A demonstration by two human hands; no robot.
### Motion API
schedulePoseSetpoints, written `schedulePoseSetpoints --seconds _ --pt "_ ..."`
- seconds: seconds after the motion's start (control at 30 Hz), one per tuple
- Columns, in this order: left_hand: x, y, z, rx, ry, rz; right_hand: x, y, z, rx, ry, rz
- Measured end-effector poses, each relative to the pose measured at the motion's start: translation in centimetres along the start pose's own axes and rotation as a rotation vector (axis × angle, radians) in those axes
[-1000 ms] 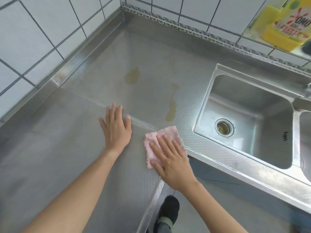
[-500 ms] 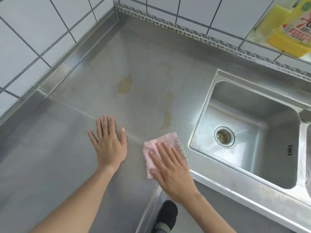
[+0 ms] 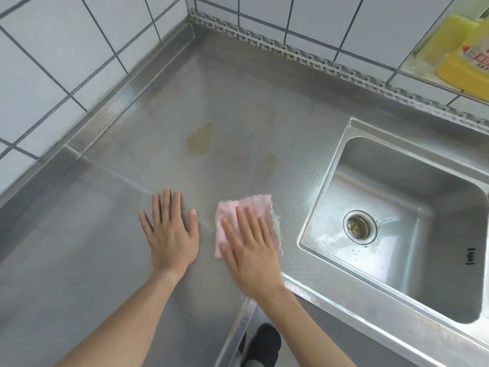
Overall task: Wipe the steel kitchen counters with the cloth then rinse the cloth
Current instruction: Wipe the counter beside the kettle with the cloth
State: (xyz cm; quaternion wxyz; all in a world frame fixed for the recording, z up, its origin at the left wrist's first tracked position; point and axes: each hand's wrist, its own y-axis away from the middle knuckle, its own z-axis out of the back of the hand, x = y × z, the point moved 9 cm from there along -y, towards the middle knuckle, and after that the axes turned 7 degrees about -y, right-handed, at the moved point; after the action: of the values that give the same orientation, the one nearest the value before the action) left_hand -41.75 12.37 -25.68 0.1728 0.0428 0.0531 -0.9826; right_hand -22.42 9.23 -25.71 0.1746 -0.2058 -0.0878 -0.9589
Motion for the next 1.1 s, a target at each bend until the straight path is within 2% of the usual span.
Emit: schedulePoseSetpoints --seconds 0.07,0.17,0.23,0.33,0.43,0.53,0.63,0.8,0.9,1.0,1.1 --pt "-0.1 -0.1 0.1 0.001 -0.008 0.000 -0.1 3.0 -0.3 0.042 0.021 0.064" --pt "-0.1 -0.1 0.0 0.005 -0.015 0.004 -3.3 5.0 1.1 0.100 0.089 0.062" --pt "0.0 0.0 -0.1 0.006 -0.020 0.001 -6.4 3.7 3.0 0.100 0.124 -0.021" --pt "-0.1 -0.2 -0.3 0.006 -0.030 -0.005 -10.5 -1.7 5.9 0.027 0.068 -0.243" --pt "-0.1 -0.2 -0.3 0.008 -0.034 -0.008 -9.9 -7.6 6.1 -0.024 0.007 -0.354" --pt "-0.1 -0.4 -0.5 0.018 -0.046 -0.023 -4.6 -10.1 3.9 -0.026 0.018 -0.230" --pt "0.1 -0.3 -0.7 0.032 -0.039 -0.027 -0.2 -7.2 1.2 0.010 0.028 -0.014" --pt "0.1 -0.3 -0.5 0.036 -0.007 -0.028 -1.8 -0.8 1.0 0.135 0.118 0.189" --pt "0.1 -0.5 -0.3 0.050 0.037 -0.010 -6.7 -1.5 3.8 0.153 0.173 0.076" --pt "0.0 -1.3 -0.2 0.086 0.123 0.032 -11.6 -5.7 6.6 0.073 0.145 -0.191" --pt "-0.9 -2.6 0.1 0.107 0.176 0.101 -11.9 -10.5 6.9 0.005 0.050 -0.424"
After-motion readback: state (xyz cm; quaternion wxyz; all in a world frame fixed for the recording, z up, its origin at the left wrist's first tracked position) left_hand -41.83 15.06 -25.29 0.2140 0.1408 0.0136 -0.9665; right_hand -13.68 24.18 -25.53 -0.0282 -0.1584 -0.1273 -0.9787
